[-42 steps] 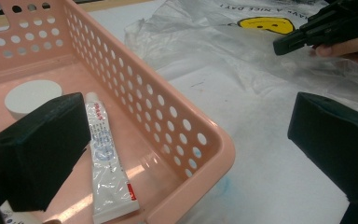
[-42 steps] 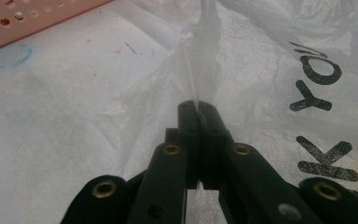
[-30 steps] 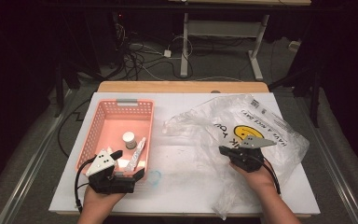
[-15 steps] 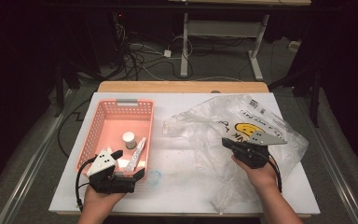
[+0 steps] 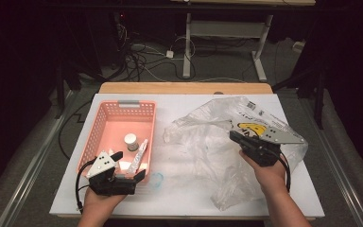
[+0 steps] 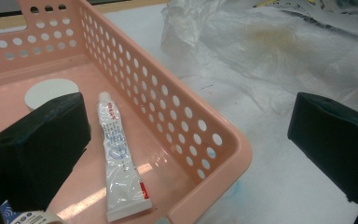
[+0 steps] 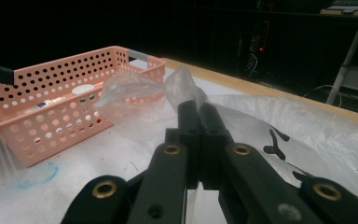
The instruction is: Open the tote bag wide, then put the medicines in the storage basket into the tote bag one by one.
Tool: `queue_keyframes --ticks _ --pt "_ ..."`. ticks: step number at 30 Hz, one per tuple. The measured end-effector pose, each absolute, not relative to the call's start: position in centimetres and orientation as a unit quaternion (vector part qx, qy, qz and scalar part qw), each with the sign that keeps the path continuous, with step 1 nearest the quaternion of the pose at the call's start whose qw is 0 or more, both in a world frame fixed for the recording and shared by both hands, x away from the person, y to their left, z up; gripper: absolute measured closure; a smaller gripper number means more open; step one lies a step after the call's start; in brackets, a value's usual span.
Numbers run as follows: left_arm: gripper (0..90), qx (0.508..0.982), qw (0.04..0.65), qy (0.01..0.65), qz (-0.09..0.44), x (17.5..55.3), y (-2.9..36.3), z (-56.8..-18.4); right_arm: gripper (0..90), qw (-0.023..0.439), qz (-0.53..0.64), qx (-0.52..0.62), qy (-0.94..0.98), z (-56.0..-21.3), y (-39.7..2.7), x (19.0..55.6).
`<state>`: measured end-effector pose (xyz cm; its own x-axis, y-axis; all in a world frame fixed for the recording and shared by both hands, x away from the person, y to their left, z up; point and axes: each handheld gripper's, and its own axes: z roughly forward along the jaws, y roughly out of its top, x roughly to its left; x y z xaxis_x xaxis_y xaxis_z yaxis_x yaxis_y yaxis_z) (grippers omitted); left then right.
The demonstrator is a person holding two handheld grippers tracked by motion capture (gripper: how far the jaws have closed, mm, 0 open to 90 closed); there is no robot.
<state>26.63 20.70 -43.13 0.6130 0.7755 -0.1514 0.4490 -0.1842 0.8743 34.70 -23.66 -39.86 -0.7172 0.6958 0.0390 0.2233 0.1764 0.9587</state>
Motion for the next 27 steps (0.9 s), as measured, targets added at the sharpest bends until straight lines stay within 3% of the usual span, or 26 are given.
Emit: queue_keyframes --ticks 15,27 --pt "0.0 0.748 0.5 0.405 0.163 27.0 20.0 -42.0 90.0 0.205 0.561 0.334 0.729 -40.5 -23.5 35.2" --pt "0.0 0.745 0.494 0.416 0.164 30.1 20.2 -40.2 90.0 0.218 0.557 0.353 0.719 -40.6 -20.7 36.6"
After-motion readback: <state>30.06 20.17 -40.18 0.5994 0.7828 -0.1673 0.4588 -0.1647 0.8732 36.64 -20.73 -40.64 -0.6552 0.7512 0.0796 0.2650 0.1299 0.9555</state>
